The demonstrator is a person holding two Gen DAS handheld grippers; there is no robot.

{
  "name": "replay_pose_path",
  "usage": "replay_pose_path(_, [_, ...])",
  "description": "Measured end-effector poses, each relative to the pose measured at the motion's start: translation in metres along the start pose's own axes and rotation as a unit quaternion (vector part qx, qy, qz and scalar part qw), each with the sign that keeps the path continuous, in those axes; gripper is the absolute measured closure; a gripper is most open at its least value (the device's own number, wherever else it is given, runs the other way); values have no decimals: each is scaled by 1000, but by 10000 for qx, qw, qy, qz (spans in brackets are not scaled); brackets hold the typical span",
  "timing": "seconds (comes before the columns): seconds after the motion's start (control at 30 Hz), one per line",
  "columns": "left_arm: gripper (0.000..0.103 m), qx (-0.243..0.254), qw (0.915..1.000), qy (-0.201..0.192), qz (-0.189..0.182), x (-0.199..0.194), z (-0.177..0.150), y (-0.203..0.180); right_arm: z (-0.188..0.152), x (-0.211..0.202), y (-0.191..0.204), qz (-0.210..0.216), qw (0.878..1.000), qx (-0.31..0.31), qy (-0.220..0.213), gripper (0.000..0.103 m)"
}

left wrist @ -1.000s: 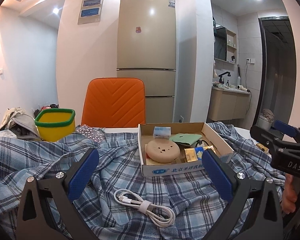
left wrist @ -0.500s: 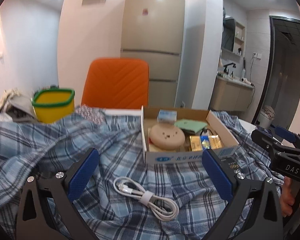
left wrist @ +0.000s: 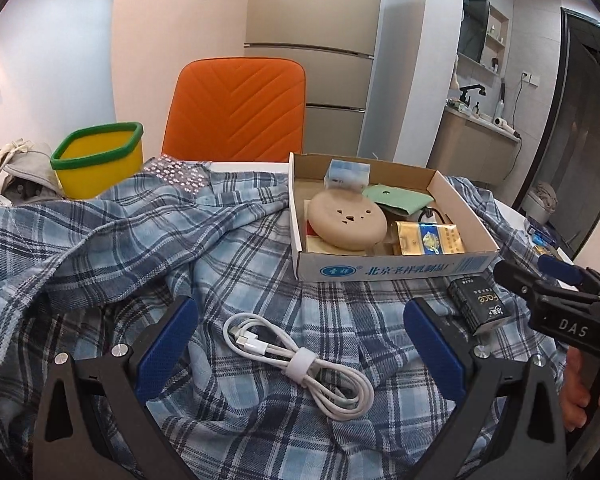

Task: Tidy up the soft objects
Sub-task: 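Lower the right gripper onto the black Face pack and close it, then lift the Face pack with the right gripper while the left grasps the coiled white cable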

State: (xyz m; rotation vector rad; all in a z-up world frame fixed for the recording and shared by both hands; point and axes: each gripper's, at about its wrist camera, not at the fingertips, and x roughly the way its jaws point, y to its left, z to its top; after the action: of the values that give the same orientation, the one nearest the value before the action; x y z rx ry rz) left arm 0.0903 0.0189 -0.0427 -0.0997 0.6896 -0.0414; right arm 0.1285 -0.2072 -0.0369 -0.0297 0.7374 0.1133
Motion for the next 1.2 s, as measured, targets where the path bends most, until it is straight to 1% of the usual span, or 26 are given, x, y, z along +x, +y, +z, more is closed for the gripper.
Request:
replay_pose_path(0.17, [1,23,10000,47,-12,0,0,-1,-2,13,0,-9,9995,0,304,13])
replay_pose_path(0.27, [1,8,10000,75,0,1,0,0,-4,21,0,157,9987,-9,490,13])
replay_pose_path(0.4, [1,-10,9998,181,29,6,0,2,-5,26,1,134,9980,-25,612,20])
replay_pose_path(0.57, [1,-35,9997,260,31,8,-1,3,-6,32,6,228,9968,-144,757,25])
replay_pose_path(0.63, [1,-37,9996,268,30,8,-1,3,-6,33,8,226,9965,-192,777,28])
replay_pose_path(0.7, [1,-66,9997,215,72,6,-1,4,-7,34,8,211,9962,-201,823,38])
replay_pose_path(0.73, [1,-88,9998,171,83,5,-1,5,-7,35,8,200,9960,-197,851,40])
replay_pose_path(0.77, [1,-103,9998,151,69,4,-1,6,-8,37,7,185,9956,-185,903,46])
replay_pose_path(0.8, [1,-123,9998,152,51,4,0,7,-8,39,6,170,9951,-167,956,53])
replay_pose_path(0.87, [1,-190,9996,202,22,6,1,10,-9,40,3,191,9948,-114,993,60])
replay_pose_path(0.93, [1,-290,9992,281,-7,8,1,14,-8,38,2,193,9954,-77,932,61])
replay_pose_path(1.0, [1,-365,9988,314,-14,10,1,17,-8,37,1,192,9956,-78,912,67])
replay_pose_path(1.03, [1,-372,9988,308,6,10,1,17,-8,36,2,194,9957,-85,899,68])
replay_pose_path(1.1, [1,-321,9991,260,57,8,1,15,-8,34,1,202,9961,-90,855,71])
replay_pose_path(1.2, [1,-226,9995,230,76,7,1,12,-8,32,1,189,9962,-94,845,71])
